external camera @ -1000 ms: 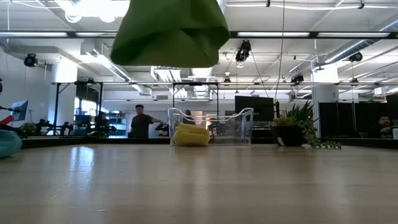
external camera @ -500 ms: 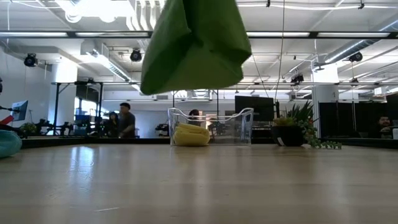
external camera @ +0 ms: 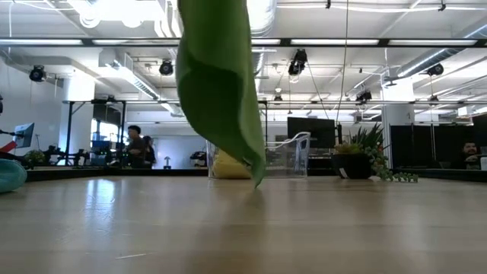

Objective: Fold microfiber towels
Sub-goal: Fold the green microfiber towel

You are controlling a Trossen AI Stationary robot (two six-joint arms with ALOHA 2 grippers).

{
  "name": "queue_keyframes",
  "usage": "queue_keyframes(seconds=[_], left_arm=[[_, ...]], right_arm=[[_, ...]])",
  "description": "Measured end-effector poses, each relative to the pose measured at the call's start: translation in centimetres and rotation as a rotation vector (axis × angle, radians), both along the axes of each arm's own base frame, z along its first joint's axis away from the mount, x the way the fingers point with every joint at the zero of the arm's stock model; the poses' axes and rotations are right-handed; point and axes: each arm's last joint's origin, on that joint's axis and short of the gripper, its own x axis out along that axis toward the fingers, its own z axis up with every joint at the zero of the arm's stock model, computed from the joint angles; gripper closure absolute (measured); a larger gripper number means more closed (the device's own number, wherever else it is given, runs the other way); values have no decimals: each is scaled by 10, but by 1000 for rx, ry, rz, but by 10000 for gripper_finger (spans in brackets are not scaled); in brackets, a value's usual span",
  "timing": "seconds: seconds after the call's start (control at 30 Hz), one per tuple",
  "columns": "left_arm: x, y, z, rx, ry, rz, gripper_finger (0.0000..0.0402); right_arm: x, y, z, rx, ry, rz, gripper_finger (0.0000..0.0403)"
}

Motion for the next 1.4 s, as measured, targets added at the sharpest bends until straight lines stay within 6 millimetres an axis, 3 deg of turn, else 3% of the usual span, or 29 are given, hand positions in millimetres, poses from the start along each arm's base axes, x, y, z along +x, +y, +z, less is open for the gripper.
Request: queue_keyframes(seconds=[0.63, 1.13, 1.4], left_arm=[[0, 1, -5, 92, 33, 29, 402], [0, 1, -4, 141, 12, 29, 402], [-1, -8, -2, 319, -47, 65, 402]], right_arm=[[-10, 0, 9, 101, -9, 85, 216], [-5, -28, 7, 212, 18, -75, 216], [-4, -37, 5, 245, 38, -111, 216]])
